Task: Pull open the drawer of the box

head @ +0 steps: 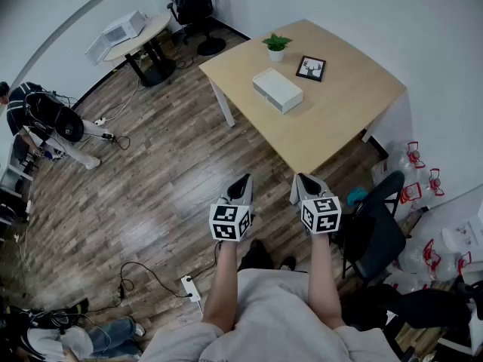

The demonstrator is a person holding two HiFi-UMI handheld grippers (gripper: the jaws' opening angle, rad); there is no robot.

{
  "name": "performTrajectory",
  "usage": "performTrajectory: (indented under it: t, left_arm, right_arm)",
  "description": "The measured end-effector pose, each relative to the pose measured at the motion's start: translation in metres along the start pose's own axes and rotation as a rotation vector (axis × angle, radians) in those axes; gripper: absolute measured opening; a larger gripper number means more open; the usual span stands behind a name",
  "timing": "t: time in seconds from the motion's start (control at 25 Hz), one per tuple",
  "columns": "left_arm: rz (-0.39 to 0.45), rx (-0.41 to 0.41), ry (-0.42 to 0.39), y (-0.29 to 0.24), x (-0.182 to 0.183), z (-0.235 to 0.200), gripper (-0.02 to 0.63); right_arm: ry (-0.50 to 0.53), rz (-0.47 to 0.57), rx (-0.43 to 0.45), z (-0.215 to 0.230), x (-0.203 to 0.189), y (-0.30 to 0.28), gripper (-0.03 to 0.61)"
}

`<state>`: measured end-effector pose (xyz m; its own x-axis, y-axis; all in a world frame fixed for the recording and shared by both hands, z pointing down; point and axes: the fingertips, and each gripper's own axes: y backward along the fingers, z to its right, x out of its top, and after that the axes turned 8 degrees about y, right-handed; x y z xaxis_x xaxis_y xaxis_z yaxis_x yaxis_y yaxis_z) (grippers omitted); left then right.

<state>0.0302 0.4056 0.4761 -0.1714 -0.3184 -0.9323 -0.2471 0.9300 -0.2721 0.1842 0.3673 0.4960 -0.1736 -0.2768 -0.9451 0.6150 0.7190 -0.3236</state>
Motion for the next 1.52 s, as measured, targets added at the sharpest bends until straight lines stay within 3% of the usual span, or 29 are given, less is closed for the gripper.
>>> performTrajectory:
  t: [0.24, 0.44, 0.56, 0.8, 1.08, 1.52]
  left_arm:
    - [-0.005, 0.008, -0.014, -0.009, 0.004, -0.022, 0.054]
    - [-0.034, -0.053, -0.029, -0.022, 0.017, -0.038, 0.052]
    - [-0.03, -0.081, 0.011, -0.034, 0.033, -0.054, 0.052]
    - [-0.009, -0.106, 0.071, -0.048, 0.047, -0.089, 0.052]
    - [-0.044, -0.082, 0.033, -0.055, 0.042, -0.125, 0.052]
    - [-0.017, 0.033, 0.056, -0.073, 0.06, -0.205, 0.053]
  right_arm:
    - [0.016, -0.006, -0.011, 0.002, 0.005, -0.019, 0.002]
    - [-0.014, 0.001, 0.023, -0.008, 0.019, -0.036, 0.002]
    - [-0.087, 0.02, 0.047, -0.01, 0.029, -0.05, 0.002]
    - [-0.102, 0.042, -0.01, 0.002, 0.042, -0.078, 0.002]
    - [-0.092, 0.021, -0.006, -0.008, 0.042, -0.111, 0.002]
    - [-0.134, 0.044, 0.063, -0.009, 0.061, -0.208, 0.002]
